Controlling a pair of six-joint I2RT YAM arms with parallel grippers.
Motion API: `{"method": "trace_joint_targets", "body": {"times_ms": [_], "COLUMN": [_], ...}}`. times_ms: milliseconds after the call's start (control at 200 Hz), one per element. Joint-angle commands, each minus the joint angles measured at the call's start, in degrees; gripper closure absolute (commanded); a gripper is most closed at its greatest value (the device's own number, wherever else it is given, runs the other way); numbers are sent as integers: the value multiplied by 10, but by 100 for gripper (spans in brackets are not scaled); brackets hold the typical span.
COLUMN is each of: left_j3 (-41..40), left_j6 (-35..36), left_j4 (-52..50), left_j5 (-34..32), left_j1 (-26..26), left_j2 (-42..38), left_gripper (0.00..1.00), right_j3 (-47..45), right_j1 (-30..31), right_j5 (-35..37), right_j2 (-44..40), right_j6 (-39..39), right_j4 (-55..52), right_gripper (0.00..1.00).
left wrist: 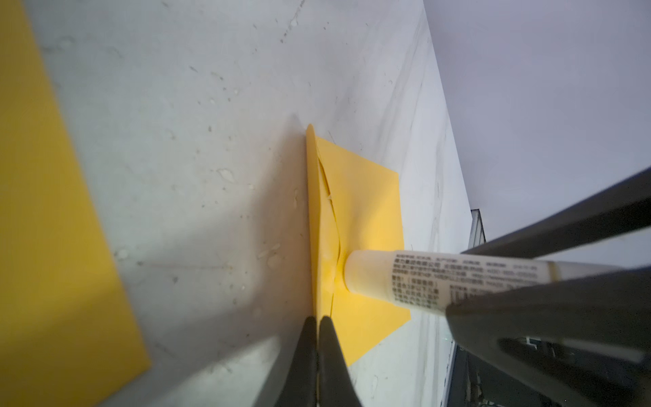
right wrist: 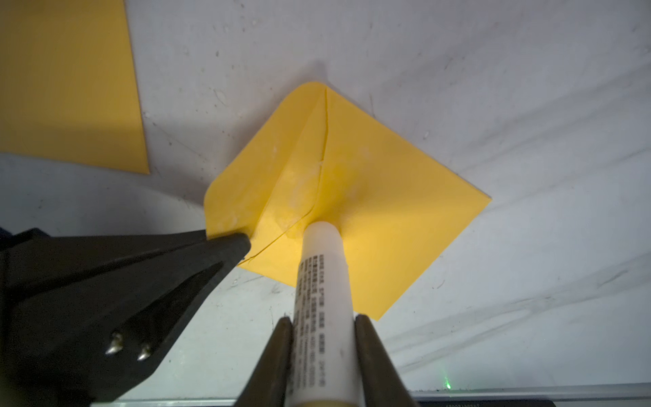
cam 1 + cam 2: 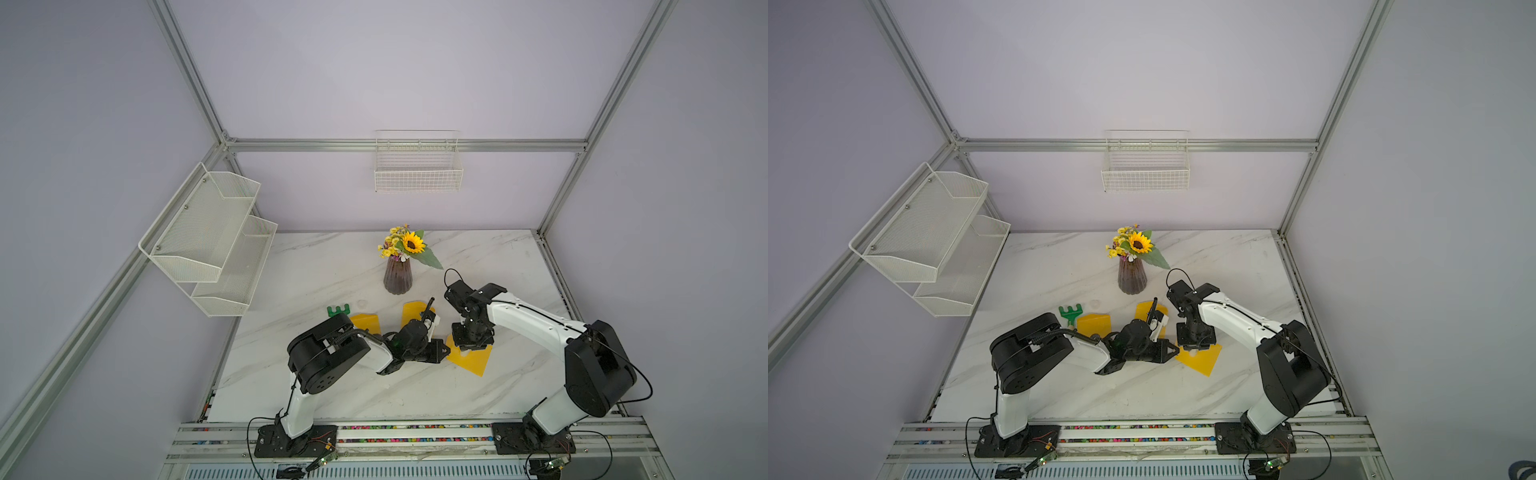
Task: Seal the envelope with a glue stick
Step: Apply the envelope at the center of the board.
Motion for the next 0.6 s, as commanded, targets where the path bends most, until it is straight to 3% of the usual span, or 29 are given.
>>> {"method": "trace_joint_targets", "body": {"times_ms": [0,165,475,595], "left_j3": [5,11,16,14], "left_j6": [16,19,20,20], "left_j4": [-60,-82,-92,-91], "left_j5": [-20,-29,-29,-29], "left_j1": [-8,-11,-13,-13], "left_j2": [6,4,7,5], "left_gripper": [100,100,100,100], "right_j3": [-17,-23,-49,-34], "right_j1": [6,6,5,6], "right_j5": [-8,9,-63,14], "right_j2": [-15,-42,-17,-15], "right_j6": [19,36,30,32], "right_j4": [42,66,102,62], "right_gripper": [100,100,100,100]}}
